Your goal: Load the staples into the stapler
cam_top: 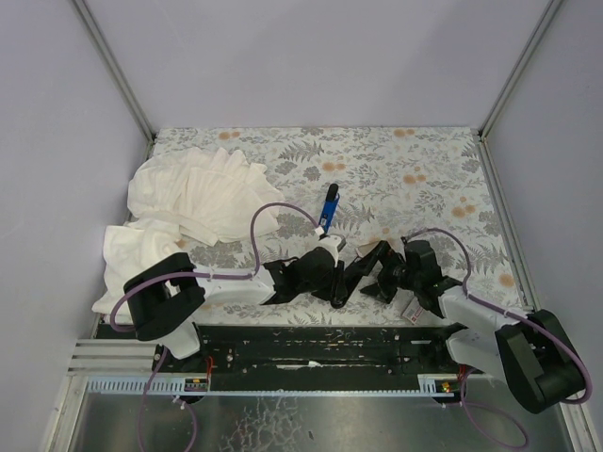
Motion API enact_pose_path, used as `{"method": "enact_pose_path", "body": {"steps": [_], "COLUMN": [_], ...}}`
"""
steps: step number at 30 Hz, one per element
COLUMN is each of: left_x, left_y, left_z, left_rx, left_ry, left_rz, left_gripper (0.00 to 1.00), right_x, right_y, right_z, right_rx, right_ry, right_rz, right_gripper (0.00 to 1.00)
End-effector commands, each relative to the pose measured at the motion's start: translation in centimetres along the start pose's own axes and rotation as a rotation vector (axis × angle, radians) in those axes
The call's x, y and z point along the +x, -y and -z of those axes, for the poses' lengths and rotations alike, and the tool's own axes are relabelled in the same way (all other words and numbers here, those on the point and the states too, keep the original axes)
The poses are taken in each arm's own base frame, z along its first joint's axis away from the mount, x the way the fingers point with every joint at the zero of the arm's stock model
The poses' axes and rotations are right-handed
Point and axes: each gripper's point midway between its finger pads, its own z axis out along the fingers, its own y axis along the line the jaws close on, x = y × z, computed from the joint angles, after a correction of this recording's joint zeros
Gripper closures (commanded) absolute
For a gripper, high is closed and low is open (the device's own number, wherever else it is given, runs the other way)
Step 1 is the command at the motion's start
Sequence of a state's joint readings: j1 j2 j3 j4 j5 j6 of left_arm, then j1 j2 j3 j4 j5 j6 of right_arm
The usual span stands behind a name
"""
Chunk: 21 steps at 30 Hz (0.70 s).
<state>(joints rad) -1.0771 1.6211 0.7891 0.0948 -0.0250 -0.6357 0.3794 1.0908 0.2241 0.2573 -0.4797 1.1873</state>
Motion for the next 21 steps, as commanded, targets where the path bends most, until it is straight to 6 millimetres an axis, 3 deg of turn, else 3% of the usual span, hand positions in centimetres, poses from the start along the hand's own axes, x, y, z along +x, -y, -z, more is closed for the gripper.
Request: {"method": "enact_pose_path", "body": {"steps": [1, 14, 15, 19, 21], "left_x": [-3.5, -4.4, -4.4, -3.7, -3.1], "left_y": [2.9, 3.4, 3.3, 3.7, 4.0], "left_z": [0.5, 0.3, 0.3, 0.5, 0.7], "left_rx": [0.105, 0.098, 0.095, 0.121, 0.149], "left_ry": [0.133, 0.192, 0.189, 0.157, 0.133], "left_rz": [0.128, 0.143, 0.135, 0.098, 0.099], "left_gripper": [1.0, 1.0, 0.99, 0.79, 0.63], "right_x": [-0.4, 3.9, 4.0, 3.8, 3.7], "right_y": [-1.9, -2.1, -2.0, -1.5, -1.3], "right_z": [-0.7, -3.2, -3.3, -3.3, -3.2], "right_rx": [-0.044, 0.015, 0.018, 0.012, 0.005], "right_ry": [0.054, -0.097, -0.098, -0.074, -0.057], "right_rz": [-0.114, -0.183, -0.182, -0.215, -0.235], "right_gripper": [0.0, 0.05, 0.12, 0.47, 0.63]}}
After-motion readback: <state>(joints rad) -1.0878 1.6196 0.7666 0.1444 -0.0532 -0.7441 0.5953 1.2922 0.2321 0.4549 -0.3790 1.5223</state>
